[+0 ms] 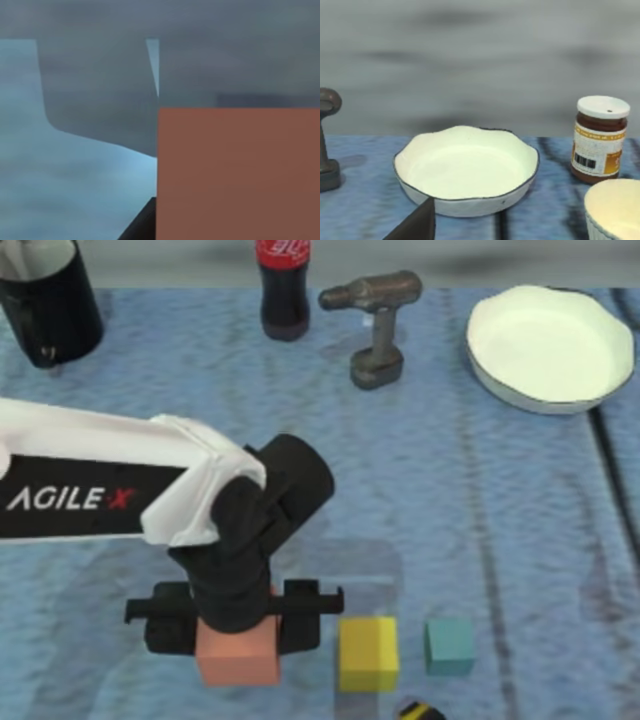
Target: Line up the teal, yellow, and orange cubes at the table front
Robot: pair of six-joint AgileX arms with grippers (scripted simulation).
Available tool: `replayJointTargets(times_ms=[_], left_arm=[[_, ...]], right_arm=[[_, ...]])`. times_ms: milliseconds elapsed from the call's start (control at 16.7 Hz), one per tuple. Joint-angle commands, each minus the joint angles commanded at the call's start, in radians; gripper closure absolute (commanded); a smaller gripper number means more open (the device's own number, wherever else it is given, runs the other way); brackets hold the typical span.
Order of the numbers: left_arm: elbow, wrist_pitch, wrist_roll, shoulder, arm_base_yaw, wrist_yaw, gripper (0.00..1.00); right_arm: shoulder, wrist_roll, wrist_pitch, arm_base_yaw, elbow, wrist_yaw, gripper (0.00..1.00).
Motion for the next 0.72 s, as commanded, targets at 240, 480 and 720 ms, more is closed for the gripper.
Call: replayJointTargets(times_ms=[240, 480, 720], left_arm=[[0.000, 0.000, 0.000, 0.000, 0.000, 0.000, 0.92], [0.000, 0.000, 0.000, 0.000, 0.000, 0.000, 0.62], [0.000, 0.000, 0.000, 0.000, 0.000, 0.000, 0.32]], right_arm=[[0.000, 0.000, 0.000, 0.000, 0.000, 0.000, 0.00], [0.000, 0.000, 0.000, 0.000, 0.000, 0.000, 0.00], [0.000, 0.000, 0.000, 0.000, 0.000, 0.000, 0.00]])
